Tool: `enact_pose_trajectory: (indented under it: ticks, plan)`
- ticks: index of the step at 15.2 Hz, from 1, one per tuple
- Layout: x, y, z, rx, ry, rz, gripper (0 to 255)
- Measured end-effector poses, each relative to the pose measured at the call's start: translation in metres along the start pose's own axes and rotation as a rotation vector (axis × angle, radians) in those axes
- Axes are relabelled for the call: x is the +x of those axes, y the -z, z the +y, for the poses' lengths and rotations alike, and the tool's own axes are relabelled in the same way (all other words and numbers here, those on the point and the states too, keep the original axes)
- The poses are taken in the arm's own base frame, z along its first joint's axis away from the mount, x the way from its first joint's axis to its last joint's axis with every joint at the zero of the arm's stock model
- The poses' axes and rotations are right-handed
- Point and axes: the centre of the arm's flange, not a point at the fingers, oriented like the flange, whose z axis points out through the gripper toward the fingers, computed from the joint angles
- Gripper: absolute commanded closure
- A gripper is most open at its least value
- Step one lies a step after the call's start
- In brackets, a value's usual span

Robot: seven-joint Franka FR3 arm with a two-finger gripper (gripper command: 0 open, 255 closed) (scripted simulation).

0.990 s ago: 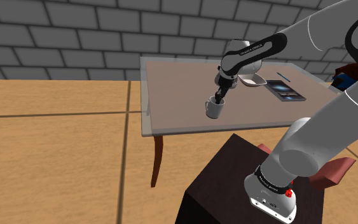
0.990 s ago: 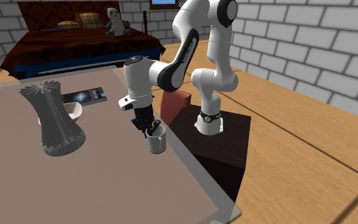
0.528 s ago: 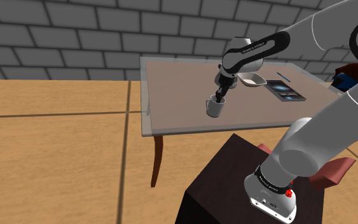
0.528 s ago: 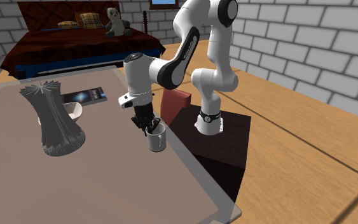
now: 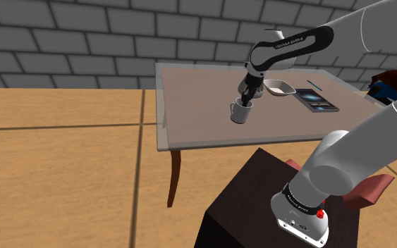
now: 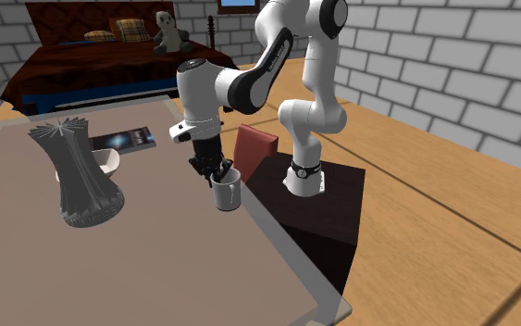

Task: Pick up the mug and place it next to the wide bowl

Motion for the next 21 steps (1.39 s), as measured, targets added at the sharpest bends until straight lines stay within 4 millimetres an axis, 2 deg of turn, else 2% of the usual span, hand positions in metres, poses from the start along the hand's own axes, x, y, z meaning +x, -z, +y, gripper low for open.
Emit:
enact_pose_trajectory:
  ticks: [21]
  plan:
    - [0.000, 0.110, -0.007, 0.000, 0.000, 0.000, 255]
